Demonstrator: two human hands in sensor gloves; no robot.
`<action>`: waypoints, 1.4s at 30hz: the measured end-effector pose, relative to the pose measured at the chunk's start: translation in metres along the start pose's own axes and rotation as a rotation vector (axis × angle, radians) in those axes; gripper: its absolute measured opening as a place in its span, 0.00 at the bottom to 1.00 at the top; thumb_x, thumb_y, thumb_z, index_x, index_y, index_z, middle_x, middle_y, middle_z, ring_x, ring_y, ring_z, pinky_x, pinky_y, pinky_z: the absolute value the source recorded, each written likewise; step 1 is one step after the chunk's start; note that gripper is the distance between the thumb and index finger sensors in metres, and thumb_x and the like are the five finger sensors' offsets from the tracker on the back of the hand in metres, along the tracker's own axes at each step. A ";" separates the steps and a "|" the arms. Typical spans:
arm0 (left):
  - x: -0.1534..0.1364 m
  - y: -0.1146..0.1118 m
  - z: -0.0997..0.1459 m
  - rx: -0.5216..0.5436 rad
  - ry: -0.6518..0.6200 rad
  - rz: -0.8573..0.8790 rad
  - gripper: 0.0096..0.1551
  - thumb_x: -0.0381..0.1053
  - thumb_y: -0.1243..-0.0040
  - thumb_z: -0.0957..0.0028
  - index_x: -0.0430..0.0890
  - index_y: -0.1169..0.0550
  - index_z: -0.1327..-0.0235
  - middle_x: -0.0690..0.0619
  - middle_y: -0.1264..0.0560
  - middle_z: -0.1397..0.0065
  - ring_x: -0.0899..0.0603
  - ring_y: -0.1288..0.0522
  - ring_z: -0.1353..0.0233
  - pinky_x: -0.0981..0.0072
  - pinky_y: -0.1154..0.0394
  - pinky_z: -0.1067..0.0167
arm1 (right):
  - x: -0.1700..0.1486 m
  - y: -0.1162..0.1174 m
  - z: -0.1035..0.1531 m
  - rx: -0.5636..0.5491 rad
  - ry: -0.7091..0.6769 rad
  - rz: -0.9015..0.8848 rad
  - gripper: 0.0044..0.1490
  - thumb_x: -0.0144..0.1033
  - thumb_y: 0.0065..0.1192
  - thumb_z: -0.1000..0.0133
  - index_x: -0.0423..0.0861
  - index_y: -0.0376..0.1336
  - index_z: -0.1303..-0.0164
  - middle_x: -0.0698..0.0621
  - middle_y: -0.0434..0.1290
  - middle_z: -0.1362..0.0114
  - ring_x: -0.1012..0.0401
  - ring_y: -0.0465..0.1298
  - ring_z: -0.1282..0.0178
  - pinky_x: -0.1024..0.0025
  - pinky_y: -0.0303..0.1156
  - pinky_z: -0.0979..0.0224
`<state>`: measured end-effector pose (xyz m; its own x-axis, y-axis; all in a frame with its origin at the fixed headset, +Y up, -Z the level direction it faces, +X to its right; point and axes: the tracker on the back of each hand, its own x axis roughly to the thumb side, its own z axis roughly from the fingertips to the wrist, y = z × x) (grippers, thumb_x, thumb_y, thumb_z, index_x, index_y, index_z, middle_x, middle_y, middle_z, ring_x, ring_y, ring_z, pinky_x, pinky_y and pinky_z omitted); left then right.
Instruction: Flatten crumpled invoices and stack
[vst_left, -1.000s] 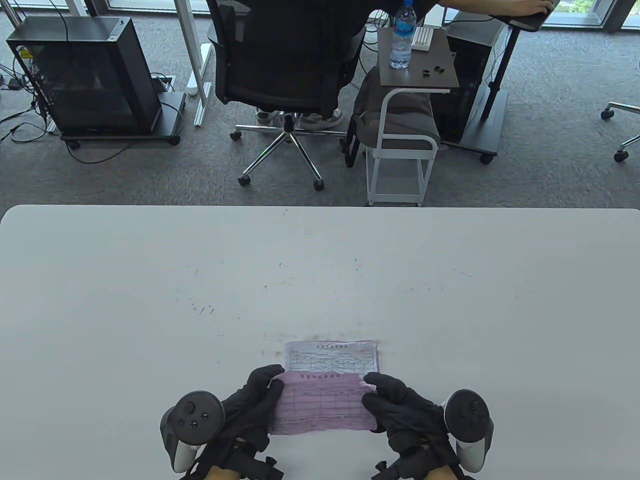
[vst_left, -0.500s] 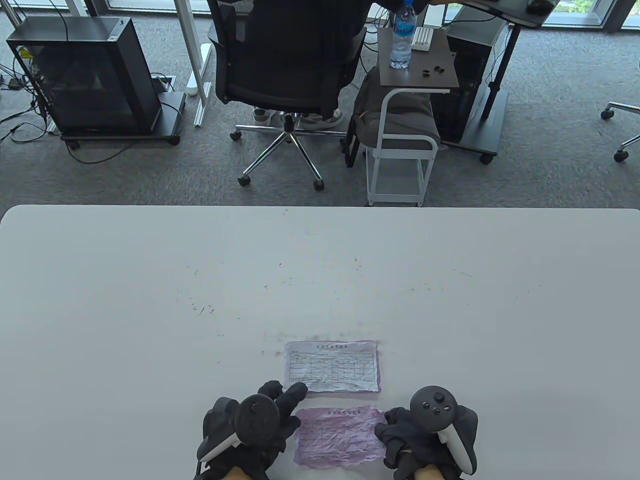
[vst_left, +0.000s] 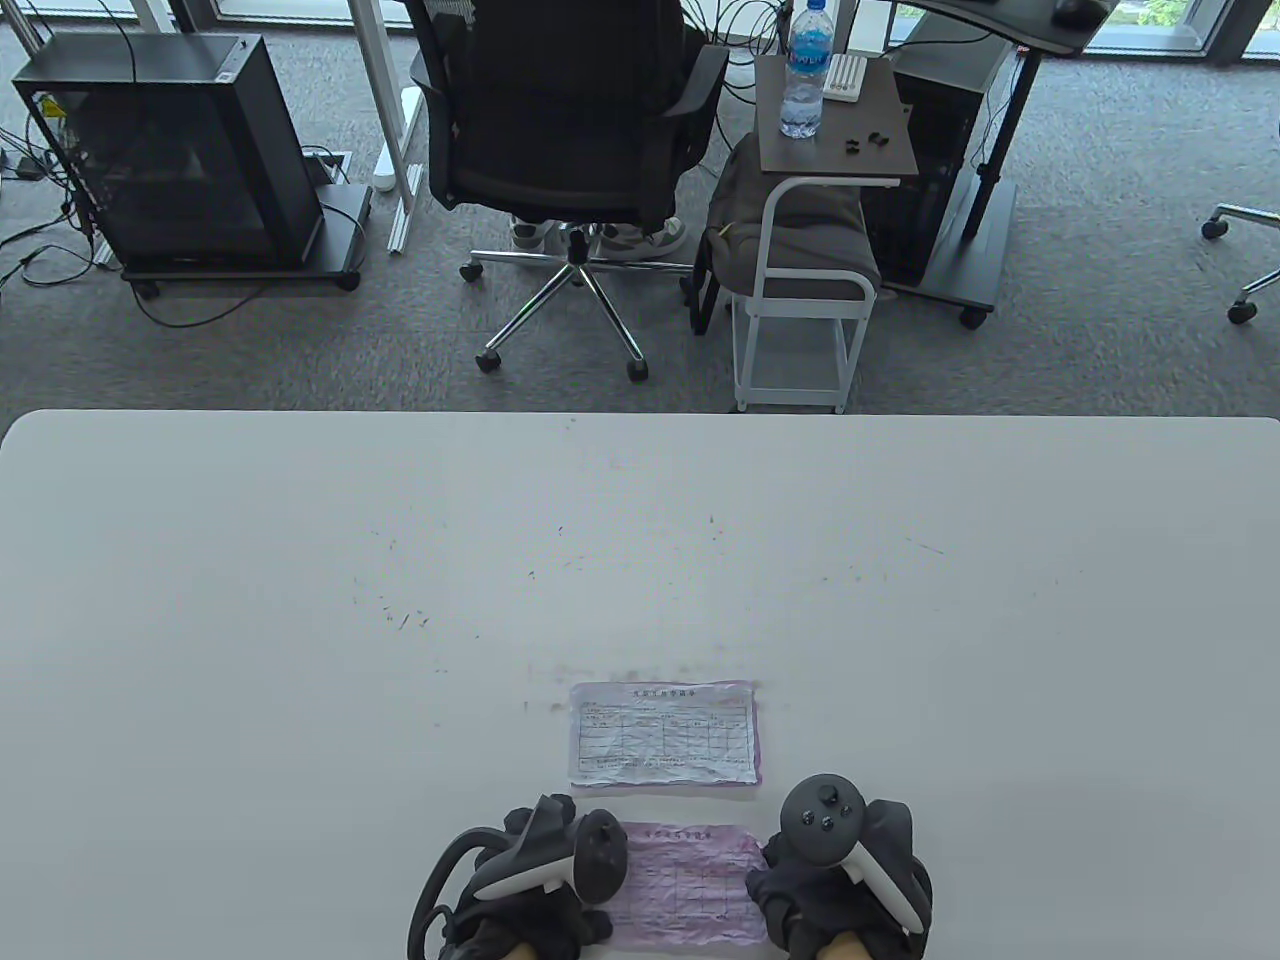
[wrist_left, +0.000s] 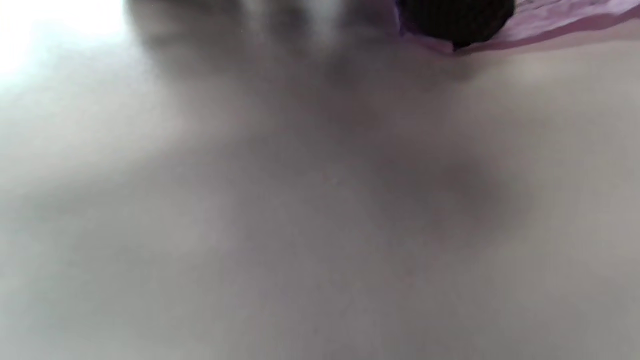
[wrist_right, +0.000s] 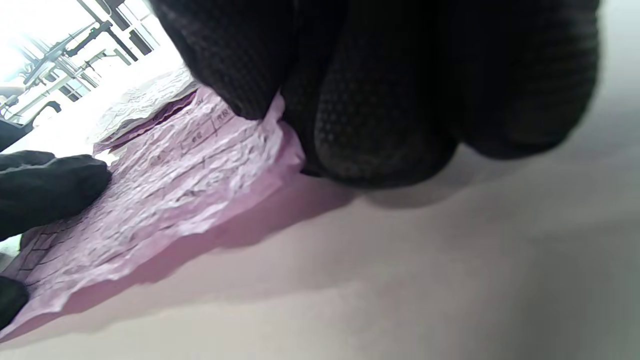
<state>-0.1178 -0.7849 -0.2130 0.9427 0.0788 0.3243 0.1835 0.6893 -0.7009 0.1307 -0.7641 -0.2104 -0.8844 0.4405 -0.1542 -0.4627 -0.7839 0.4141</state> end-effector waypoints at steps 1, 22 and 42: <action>-0.002 -0.001 -0.001 -0.023 0.010 0.020 0.47 0.61 0.50 0.41 0.58 0.63 0.24 0.39 0.76 0.25 0.21 0.70 0.25 0.28 0.52 0.32 | 0.001 0.000 0.000 0.001 0.001 0.002 0.27 0.34 0.69 0.44 0.34 0.66 0.40 0.42 0.83 0.55 0.54 0.84 0.65 0.60 0.83 0.61; -0.013 -0.005 -0.004 -0.089 0.002 0.121 0.55 0.64 0.44 0.45 0.57 0.68 0.28 0.41 0.80 0.29 0.21 0.78 0.28 0.24 0.60 0.35 | 0.074 0.020 0.032 -0.047 -0.719 0.300 0.29 0.41 0.62 0.40 0.42 0.60 0.33 0.33 0.61 0.25 0.41 0.72 0.36 0.49 0.79 0.47; -0.012 -0.003 -0.003 -0.095 0.013 0.128 0.55 0.64 0.44 0.46 0.58 0.68 0.29 0.42 0.80 0.29 0.22 0.78 0.28 0.25 0.60 0.35 | 0.066 0.042 0.015 0.353 -0.423 0.469 0.21 0.50 0.59 0.38 0.51 0.68 0.41 0.46 0.70 0.34 0.49 0.74 0.42 0.41 0.75 0.44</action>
<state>-0.1292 -0.7907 -0.2168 0.9636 0.1517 0.2201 0.0863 0.6027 -0.7933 0.0543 -0.7610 -0.1897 -0.8526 0.2799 0.4413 0.0705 -0.7752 0.6277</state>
